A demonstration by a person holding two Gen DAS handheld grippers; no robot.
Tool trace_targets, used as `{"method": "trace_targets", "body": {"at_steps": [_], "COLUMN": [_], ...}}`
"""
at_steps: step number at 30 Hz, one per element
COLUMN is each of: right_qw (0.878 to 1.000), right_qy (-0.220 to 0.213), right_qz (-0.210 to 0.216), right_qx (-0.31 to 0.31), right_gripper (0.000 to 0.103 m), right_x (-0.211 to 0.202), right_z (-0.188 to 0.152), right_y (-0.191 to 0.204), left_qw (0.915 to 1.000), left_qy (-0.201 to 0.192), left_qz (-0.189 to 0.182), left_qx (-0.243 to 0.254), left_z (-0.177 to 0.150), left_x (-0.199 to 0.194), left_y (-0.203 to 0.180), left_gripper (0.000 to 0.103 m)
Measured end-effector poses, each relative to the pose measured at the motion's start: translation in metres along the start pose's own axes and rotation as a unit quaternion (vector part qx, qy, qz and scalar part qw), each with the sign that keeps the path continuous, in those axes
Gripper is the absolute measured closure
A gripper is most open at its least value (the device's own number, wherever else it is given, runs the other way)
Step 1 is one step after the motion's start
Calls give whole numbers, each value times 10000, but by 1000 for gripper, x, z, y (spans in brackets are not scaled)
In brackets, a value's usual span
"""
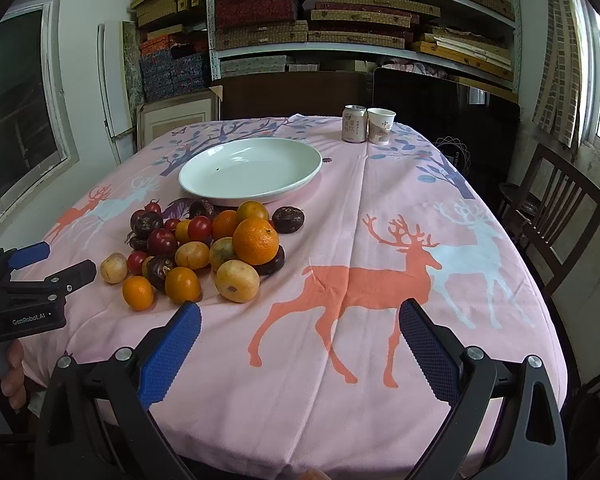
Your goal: Organize fruits
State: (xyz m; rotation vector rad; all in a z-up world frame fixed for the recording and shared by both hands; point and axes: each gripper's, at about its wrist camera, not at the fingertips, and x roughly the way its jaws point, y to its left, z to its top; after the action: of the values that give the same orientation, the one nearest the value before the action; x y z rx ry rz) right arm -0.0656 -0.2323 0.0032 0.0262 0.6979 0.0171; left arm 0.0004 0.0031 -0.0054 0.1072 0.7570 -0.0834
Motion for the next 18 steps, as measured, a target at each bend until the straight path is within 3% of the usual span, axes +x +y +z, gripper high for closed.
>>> {"method": "trace_targets", "body": {"at_steps": [18], "right_qw": [10000], "right_qy": [76], "right_qz": [48], "right_qx": [-23], "right_gripper": [4], "right_x": [3], "right_z": [-1], "right_y": [3], "left_qw": [10000], "left_qy": [-14], "left_qz": [0], "left_qx": [9], "left_z": [0], "left_x": [0], "left_y": [0], "left_gripper": [4]}}
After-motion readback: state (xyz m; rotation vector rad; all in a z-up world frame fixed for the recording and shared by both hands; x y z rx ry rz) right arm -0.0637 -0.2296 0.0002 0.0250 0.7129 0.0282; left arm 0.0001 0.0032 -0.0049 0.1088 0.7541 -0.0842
